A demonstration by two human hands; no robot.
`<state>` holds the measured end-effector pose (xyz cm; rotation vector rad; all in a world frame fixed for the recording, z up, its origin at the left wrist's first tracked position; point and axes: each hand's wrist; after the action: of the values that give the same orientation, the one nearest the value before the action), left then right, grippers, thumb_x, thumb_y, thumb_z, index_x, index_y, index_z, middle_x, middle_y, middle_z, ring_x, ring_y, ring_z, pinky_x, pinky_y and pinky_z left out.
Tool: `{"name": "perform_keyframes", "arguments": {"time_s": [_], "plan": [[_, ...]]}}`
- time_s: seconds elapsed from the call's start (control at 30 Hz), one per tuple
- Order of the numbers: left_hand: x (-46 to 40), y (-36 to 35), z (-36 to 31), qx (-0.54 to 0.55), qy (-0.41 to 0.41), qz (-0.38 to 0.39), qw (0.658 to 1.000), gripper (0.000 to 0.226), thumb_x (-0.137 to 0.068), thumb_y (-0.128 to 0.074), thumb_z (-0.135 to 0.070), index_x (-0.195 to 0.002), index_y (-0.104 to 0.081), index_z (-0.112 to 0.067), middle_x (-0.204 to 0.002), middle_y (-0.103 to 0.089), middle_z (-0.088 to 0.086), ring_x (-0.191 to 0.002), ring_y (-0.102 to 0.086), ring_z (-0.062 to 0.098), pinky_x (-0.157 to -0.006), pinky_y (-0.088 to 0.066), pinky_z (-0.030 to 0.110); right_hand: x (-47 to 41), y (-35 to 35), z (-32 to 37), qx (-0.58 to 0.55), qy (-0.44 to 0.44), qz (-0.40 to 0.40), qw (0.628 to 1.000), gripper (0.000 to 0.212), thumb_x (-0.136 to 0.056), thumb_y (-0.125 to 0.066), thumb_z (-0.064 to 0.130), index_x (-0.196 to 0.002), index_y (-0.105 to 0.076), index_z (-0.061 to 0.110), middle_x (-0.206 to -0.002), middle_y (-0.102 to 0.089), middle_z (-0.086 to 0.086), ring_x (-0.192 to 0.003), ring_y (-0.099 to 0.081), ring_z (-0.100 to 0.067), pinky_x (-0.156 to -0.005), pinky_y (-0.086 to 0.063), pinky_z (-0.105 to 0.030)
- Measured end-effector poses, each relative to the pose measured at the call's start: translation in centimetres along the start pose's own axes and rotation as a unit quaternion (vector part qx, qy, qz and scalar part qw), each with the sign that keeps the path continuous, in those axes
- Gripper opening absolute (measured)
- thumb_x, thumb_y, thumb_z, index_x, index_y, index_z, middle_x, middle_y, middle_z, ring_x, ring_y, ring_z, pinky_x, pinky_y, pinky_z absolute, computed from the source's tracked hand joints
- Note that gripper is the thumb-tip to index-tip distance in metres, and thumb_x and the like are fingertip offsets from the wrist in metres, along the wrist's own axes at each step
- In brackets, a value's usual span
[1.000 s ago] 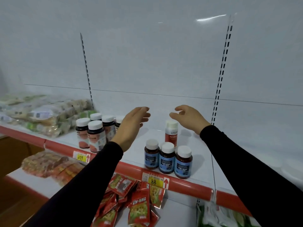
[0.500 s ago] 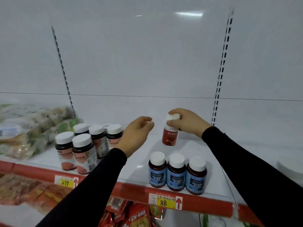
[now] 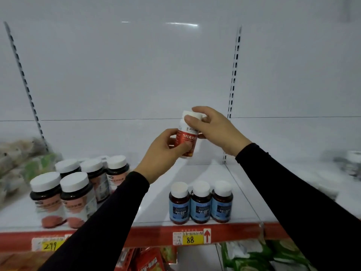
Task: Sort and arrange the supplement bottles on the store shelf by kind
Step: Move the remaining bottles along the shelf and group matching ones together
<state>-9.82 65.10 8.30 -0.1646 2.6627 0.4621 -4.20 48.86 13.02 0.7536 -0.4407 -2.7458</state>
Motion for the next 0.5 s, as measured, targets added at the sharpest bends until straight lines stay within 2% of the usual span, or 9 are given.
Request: {"name": "perform_keyframes", "arguments": {"time_s": [0.1,0.17,0.27,0.37,0.5], "plan": [[-0.2,-1.9,-1.4,0.052,-0.02,0.014,0.998,0.027,-0.089,-0.069,-0.03,-0.111,-0.056,-0.037,-0.106,-0.07,-0.003,-0.093,-0.07,0.01,-0.086,-0.056,0.031,2.1,2.2,0.5,-0.027,-0.02,-0.021,0.999,0.063,-0.083,-0.073,0.044,-0.136,-0.05,0.021,-0.114,-0.069,-0.007,-0.101,-0.07,-0.017,-0.092,-0.056,-0.038],[-0.1,-3.8,-2.4,0.081,-0.036,0.041,0.995,0.032,-0.089,-0.069,-0.027,-0.118,-0.057,-0.027,-0.107,-0.07,0.001,-0.093,-0.071,0.012,-0.079,-0.056,0.025,3.9,3.9,0.6,-0.03,-0.026,-0.031,0.999,0.054,-0.084,-0.074,0.037,-0.13,-0.054,0.017,-0.11,-0.072,-0.006,-0.097,-0.072,-0.017,-0.09,-0.057,-0.037],[0.4,-7.2,-3.5,0.102,-0.062,0.089,0.989,0.033,-0.088,-0.07,-0.025,-0.119,-0.057,-0.023,-0.102,-0.072,-0.001,-0.086,-0.072,0.007,-0.068,-0.052,0.014,7.0,6.9,0.5,-0.027,-0.034,-0.076,0.996,0.043,-0.086,-0.074,0.028,-0.124,-0.058,0.015,-0.109,-0.073,-0.006,-0.095,-0.073,-0.016,-0.084,-0.059,-0.032],[0.8,-10.5,-4.4,0.096,-0.069,0.131,0.984,0.035,-0.091,-0.066,-0.033,-0.123,-0.054,-0.027,-0.104,-0.07,-0.008,-0.088,-0.069,0.002,-0.069,-0.05,0.013,10.1,10.2,0.1,-0.003,-0.043,-0.138,0.989,0.046,-0.084,-0.076,0.029,-0.125,-0.059,0.015,-0.11,-0.073,-0.006,-0.096,-0.072,-0.015,-0.083,-0.058,-0.029],[1.3,-13.9,-5.3,0.087,-0.058,0.138,0.985,0.039,-0.092,-0.059,-0.046,-0.128,-0.053,-0.033,-0.11,-0.066,-0.011,-0.099,-0.063,0.004,-0.078,-0.048,0.017,13.9,14.9,-0.6,0.026,-0.059,-0.205,0.977,0.048,-0.083,-0.076,0.03,-0.126,-0.059,0.017,-0.109,-0.071,-0.003,-0.098,-0.071,-0.012,-0.083,-0.058,-0.029]]}}
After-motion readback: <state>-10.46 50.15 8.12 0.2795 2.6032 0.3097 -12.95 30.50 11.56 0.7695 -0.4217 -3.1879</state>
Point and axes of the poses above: each hand's wrist, its own x-axis away from the middle knuckle, its own y-axis out of the back of the hand, z = x × y
